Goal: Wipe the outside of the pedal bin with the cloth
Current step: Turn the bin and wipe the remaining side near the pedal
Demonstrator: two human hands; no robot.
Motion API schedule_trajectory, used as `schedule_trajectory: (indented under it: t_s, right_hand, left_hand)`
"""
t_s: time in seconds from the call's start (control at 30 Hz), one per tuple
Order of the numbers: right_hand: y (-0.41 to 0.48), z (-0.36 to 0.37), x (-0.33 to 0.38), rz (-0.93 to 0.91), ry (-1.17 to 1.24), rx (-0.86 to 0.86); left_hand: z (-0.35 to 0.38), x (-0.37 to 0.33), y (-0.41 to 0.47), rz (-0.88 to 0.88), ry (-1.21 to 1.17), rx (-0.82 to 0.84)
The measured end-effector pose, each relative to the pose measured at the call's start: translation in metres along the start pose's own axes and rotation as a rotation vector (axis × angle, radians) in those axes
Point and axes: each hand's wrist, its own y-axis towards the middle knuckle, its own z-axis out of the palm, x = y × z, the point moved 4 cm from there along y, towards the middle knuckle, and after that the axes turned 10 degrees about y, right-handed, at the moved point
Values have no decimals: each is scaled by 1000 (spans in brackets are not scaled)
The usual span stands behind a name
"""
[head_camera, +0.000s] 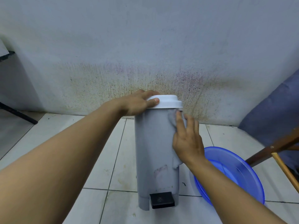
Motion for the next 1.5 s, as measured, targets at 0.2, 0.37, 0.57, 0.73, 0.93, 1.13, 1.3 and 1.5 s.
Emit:
schedule_trajectory:
  t_s: [0.2, 0.37, 0.57, 0.73, 0.93, 1.13, 1.3, 1.5]
  right_hand:
    - [-8, 6, 12, 77, 90, -9]
    - [-9, 11, 69, -190, -119, 51]
    - [-12, 13, 63, -115, 24, -16]
    - [-3, 9, 23, 493, 517, -221]
    - [-16, 25, 26, 489, 445, -227]
    - [-96, 48, 2, 805, 523, -208]
    - [-149, 58, -22, 1189, 559, 52]
    - [-117, 41, -11, 1196, 664, -115]
  left_hand:
    - [1, -5, -7, -14, 13, -4]
    - [0, -5, -5, -10, 7, -21]
    - [2, -2, -6, 16, -3, -45]
    - [4, -4, -5, 3, -7, -47]
    - [3, -3, -3, 1, -18, -57]
    - [2, -1, 1, -8, 0, -65]
    - [2, -1, 1, -18, 5, -66]
    - [2, -5, -2, -26, 8, -61]
